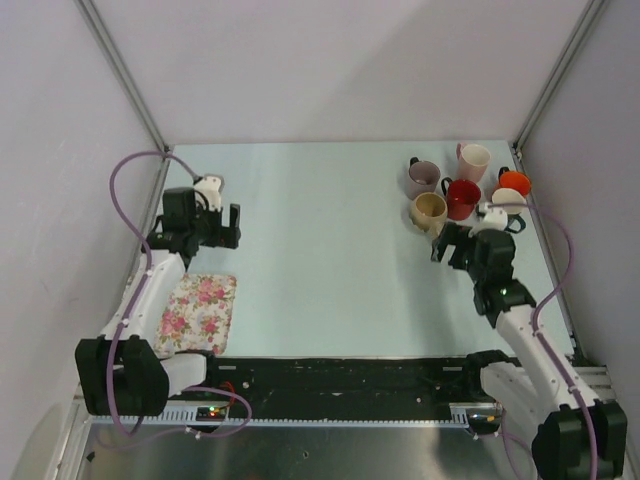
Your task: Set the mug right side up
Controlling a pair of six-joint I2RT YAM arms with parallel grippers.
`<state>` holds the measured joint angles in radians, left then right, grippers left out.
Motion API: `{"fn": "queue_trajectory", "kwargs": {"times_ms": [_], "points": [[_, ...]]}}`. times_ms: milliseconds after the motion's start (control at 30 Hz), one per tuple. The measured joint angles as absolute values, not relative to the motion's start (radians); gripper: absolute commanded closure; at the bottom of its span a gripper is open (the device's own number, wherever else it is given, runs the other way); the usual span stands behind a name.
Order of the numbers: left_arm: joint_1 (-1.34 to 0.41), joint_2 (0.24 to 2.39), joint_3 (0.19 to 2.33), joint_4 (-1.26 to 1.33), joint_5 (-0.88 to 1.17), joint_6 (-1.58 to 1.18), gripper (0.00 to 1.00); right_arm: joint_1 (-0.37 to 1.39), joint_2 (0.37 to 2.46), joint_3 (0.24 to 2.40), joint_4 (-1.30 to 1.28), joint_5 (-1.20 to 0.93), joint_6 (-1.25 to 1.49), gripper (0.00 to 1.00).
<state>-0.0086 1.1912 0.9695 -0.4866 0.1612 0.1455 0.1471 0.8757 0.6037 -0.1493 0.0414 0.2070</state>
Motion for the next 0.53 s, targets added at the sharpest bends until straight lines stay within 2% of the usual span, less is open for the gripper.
{"fn": "queue_trajectory", "kwargs": {"times_ms": [167,533], "points": [[-0.001,1.19,0.791,-0.353,0.108,0.08,0.0,0.187,0.731,0.416,-0.092,0.17,0.279,0.01],[0.055,1.302,0.788,-0.276,0.108,-0.006,0.0,0.266,0.556,0.34,-0.074,0.39,0.367,0.01]]}}
